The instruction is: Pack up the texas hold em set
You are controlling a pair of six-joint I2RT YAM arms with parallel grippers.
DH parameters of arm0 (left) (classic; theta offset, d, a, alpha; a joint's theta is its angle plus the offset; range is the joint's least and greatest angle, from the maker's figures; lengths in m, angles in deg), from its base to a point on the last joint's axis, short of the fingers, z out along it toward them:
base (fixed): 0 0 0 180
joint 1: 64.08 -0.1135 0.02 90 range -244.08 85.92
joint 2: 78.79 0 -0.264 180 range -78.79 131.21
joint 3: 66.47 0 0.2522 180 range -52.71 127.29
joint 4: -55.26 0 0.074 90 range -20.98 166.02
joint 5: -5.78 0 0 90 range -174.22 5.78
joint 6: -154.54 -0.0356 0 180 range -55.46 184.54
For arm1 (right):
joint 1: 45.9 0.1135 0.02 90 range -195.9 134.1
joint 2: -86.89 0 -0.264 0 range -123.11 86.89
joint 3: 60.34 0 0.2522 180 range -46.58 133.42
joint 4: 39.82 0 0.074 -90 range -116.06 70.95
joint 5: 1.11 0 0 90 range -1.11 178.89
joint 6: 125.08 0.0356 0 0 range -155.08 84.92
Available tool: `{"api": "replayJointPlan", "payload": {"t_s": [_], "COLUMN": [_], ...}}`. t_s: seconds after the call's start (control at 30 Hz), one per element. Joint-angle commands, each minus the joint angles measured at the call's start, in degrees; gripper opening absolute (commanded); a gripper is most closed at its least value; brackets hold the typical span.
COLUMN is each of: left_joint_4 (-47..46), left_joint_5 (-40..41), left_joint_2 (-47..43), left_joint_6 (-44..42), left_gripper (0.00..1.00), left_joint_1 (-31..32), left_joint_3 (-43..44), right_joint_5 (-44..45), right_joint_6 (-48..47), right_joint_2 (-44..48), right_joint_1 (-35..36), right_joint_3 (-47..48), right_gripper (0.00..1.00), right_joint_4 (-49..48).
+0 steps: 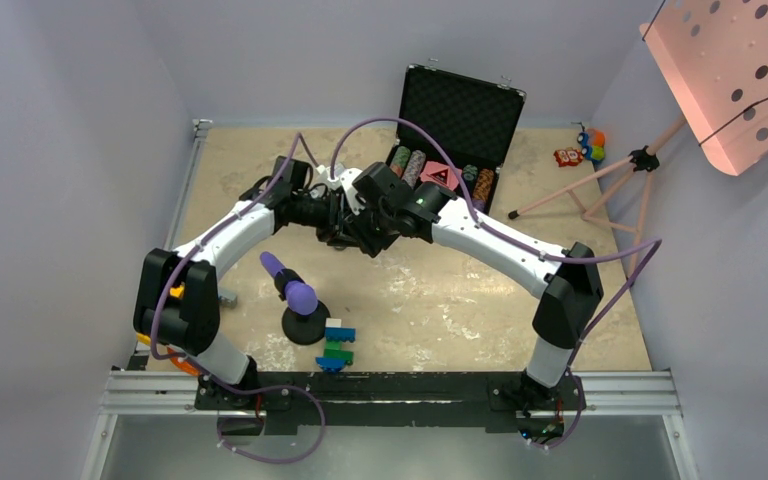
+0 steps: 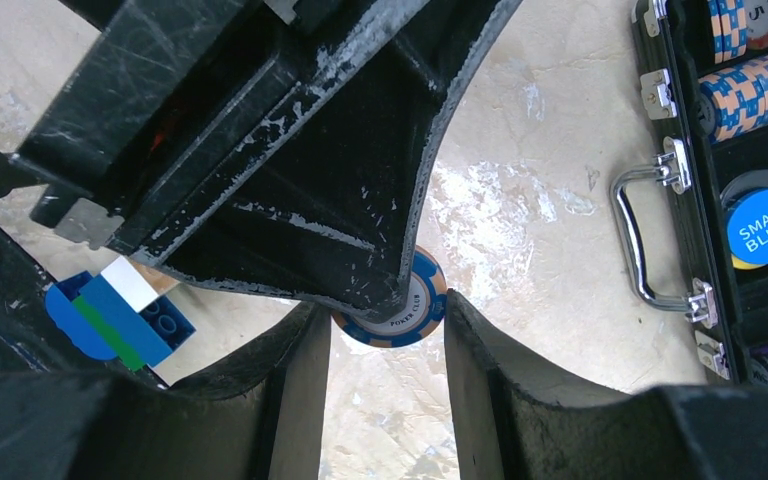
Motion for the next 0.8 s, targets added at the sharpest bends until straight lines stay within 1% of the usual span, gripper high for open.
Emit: {"api": "replayJointPlan", "payload": {"t_s": [0.0,0.23,0.27,0.33,0.37,0.4,0.47,0.5,0.53,0.6,0.77], "left_joint_4": [-3.24,-4.4,-4.55,-4.87,-5.04,-5.24,-5.72,-6.02,-6.19,-6.72,-9.47], "left_joint_5": [-3.06,-4.18,-4.28,-4.18,-3.95,-3.55,-2.4,-1.46,-0.53,0.93,3.03], "left_joint_2": [0.18,0.26,0.27,0.02,-0.21,-0.5,-1.49,-2.1,-2.7,-3.8,-5.38], "left_joint_6": [2.02,2.78,2.88,2.9,2.96,2.98,3.09,3.14,3.16,3.52,5.46], "left_gripper": [0.28,0.0,0.0,0.0,0.0,0.0,0.0,0.0,0.0,0.0,0.0], "left_joint_1": [0.26,0.23,0.18,0.2,0.2,0.17,0.17,0.17,0.17,0.17,0.04], "left_joint_3": [-0.76,-1.09,-1.17,-1.3,-1.32,-1.37,-1.33,-1.32,-1.24,-1.06,-0.97], "right_joint_5": [-0.51,1.55,1.91,2.62,2.75,2.91,3.38,3.99,4.57,5.22,6.49], "right_joint_6": [-0.77,-0.34,-0.2,0.06,0.11,0.23,0.79,1.09,1.3,1.55,1.76], "right_joint_2": [1.89,1.95,2.16,2.74,3.07,3.34,4.0,4.52,5.13,6.45,8.67], "right_joint_1": [0.37,0.38,0.42,0.37,0.42,0.38,0.37,0.37,0.37,0.29,-0.06], "right_joint_3": [2.64,2.29,2.04,1.32,1.07,0.89,0.38,-0.05,-0.51,-1.42,-3.18], "right_gripper": [0.0,0.0,0.0,0.08,0.14,0.21,0.43,0.53,0.59,0.65,0.68], "right_joint_4": [-0.68,-0.89,-1.1,-1.49,-1.45,-1.38,-1.55,-1.84,-2.19,-3.0,-3.58]}}
